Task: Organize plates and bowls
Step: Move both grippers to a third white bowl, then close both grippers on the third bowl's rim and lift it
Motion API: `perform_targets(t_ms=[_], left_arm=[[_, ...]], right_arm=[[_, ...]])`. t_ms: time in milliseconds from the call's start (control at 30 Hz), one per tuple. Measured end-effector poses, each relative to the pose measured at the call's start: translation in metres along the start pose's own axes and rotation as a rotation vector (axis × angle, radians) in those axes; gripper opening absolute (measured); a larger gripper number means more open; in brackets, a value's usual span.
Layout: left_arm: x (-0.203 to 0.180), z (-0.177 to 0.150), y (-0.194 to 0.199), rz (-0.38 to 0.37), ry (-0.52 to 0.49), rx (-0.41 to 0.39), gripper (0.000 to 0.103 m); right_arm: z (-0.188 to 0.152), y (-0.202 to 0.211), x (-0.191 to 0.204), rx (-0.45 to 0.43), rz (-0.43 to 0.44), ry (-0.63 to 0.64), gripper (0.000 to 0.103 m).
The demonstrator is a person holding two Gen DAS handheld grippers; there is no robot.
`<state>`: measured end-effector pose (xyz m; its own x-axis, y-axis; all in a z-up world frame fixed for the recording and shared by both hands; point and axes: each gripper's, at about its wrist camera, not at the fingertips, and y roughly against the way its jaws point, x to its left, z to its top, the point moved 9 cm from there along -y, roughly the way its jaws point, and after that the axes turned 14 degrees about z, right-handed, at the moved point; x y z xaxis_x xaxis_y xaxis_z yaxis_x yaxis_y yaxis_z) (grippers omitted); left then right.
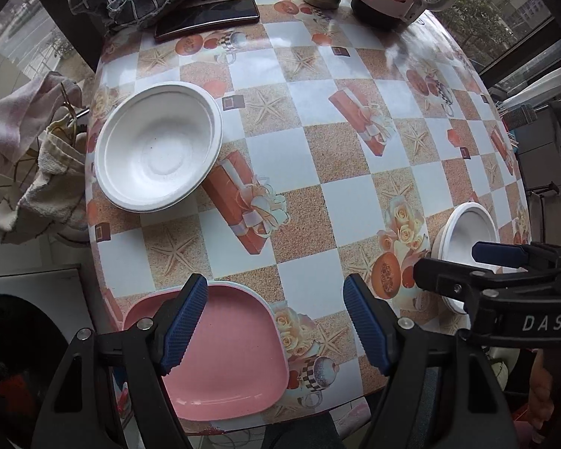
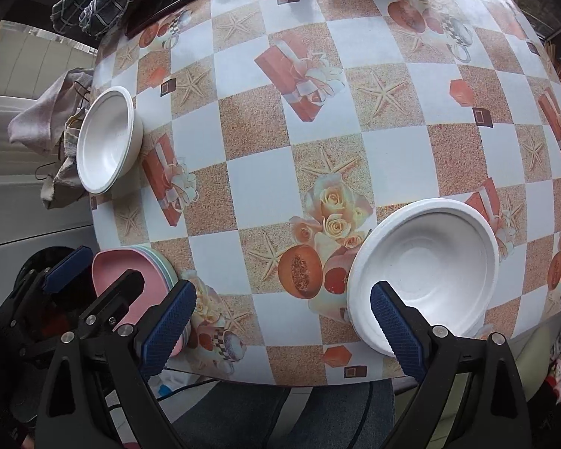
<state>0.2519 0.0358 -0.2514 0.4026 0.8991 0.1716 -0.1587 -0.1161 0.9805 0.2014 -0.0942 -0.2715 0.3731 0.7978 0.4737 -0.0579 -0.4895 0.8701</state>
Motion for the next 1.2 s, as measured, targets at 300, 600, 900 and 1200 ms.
perform_targets(t_ms=[300, 600, 900, 1200], left_arm=[[0.093, 0.036, -0.025, 0.068, 0.21, 0.004, 0.078], [0.15, 0.08, -0.075, 0.114, 0.378, 0.069, 0.078], [0.14, 0.091, -0.12, 0.16, 0.259, 0.122, 0.078], [0.132, 0.093, -0.132, 0.168, 0.252, 0.146, 0.064]], right_arm=[[0.054, -0.023, 0.056, 0.003, -0.067, 0.122, 0.095], [0.109, -0.077, 0.101, 0.036, -0.081, 0.18, 0.095], [0.132, -0.122, 0.106, 0.06, -0.11, 0.192, 0.095], [0.131, -0.138, 0.121, 0.091, 0.016, 0.225, 0.038]])
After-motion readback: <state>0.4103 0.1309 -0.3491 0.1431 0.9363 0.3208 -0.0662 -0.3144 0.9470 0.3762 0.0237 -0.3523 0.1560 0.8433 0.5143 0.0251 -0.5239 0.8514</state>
